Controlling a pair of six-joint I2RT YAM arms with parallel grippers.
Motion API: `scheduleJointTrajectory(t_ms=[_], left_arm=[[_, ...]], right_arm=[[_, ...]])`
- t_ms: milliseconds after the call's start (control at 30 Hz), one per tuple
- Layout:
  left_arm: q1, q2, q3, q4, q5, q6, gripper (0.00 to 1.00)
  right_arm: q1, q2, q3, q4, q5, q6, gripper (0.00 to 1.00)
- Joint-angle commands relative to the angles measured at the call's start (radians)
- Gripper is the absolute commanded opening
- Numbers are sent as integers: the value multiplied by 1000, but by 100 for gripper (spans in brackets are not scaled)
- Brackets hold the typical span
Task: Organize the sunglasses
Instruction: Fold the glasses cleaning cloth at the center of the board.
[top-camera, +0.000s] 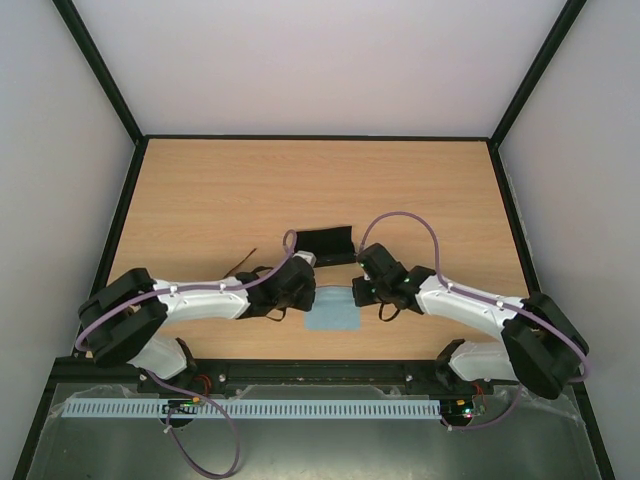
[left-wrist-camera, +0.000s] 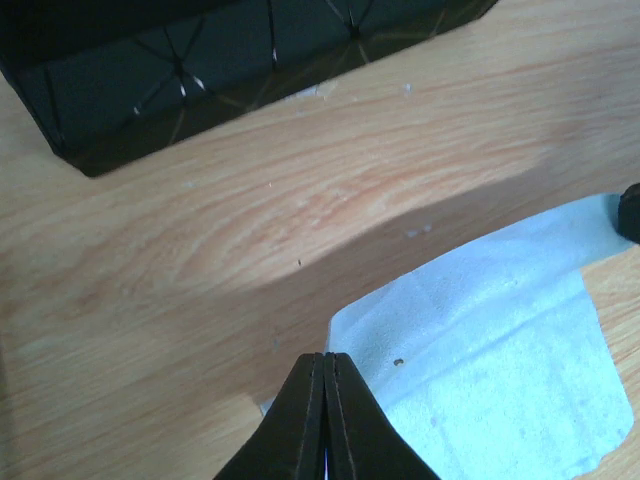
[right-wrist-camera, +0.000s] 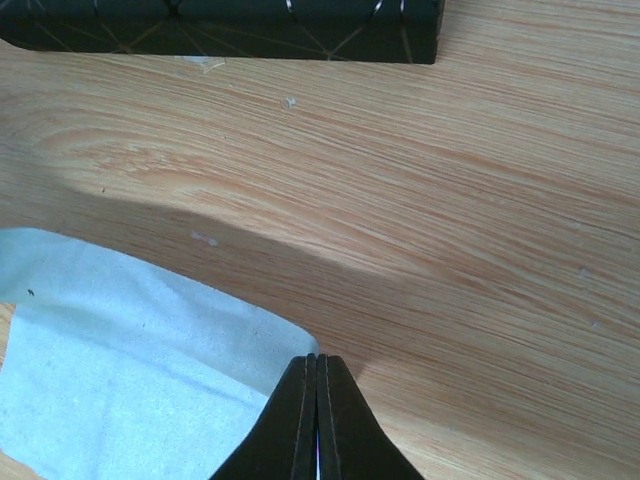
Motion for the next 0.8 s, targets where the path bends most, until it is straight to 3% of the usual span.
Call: scheduleJointTrajectory(t_ms=[0, 767], left_arm=[[-27, -25, -38, 12, -1, -25, 2], [-97, -62, -99, 30, -10, -87, 3]], right_arm=[[15, -20, -22, -31, -11, 16, 1], [107, -88, -84, -55, 26, 122, 1]])
